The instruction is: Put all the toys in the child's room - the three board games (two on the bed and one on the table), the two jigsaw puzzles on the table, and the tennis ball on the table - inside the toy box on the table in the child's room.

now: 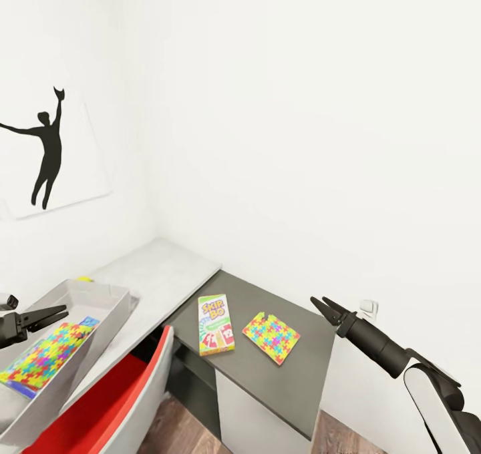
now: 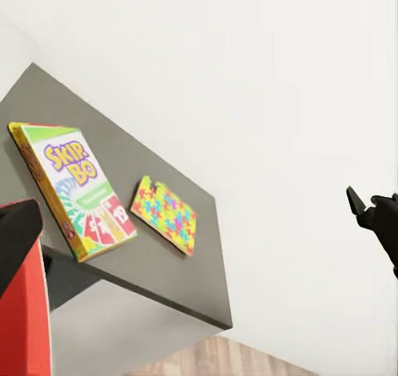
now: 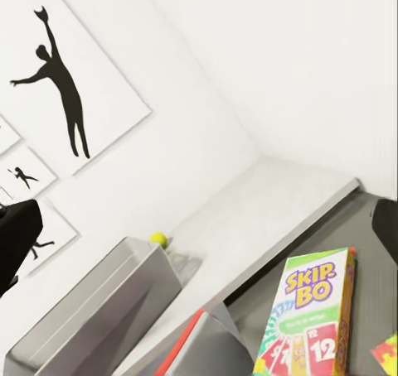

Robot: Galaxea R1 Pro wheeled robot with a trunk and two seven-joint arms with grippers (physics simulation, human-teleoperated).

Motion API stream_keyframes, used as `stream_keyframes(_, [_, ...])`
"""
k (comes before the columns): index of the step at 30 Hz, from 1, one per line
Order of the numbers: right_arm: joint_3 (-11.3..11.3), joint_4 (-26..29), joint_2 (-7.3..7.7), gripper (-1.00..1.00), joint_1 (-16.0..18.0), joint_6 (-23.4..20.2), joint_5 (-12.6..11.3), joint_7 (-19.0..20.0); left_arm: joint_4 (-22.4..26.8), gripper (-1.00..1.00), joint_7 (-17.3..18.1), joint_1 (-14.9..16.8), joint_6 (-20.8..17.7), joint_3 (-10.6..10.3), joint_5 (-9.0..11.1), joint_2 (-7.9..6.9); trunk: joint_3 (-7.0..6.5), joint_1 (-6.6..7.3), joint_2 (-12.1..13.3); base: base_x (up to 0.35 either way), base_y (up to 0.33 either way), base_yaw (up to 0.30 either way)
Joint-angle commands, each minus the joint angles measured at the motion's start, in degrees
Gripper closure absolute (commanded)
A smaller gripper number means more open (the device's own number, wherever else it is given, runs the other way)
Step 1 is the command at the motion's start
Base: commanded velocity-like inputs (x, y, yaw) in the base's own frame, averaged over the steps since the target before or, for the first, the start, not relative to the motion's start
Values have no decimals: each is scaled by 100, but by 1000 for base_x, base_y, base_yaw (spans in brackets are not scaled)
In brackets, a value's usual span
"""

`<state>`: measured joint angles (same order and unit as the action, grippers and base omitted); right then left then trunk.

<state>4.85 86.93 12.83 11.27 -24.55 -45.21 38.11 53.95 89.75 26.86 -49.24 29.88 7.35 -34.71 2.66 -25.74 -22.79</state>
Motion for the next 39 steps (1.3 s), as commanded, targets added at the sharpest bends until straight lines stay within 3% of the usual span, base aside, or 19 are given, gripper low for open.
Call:
stream_keyframes(1, [4, -1, 0, -100, 6, -49, -51, 4, 2, -100, 25, 3, -61, 2, -5, -1, 6, -4, -13, -14, -35, -201])
stream_keyframes(16, [15, -41, 0, -100, 6, -49, -48, 0, 36, -100, 25, 3, -68, -2, -5, -2, -96, -4, -13, -2, -5, -187])
stream_keyframes(24, [17, -52, 0, -100, 6, -64, -59, -4, 44, -100, 25, 3, -68, -8, -5, 7, -105, -4, -13, 0, 0, -118])
stream_keyframes(39, [17, -165, 1, -100, 6, -77, -66, -2, 46, -100, 25, 3, -68, 0, -5, 1, -106, -4, -13, 0, 0, -263])
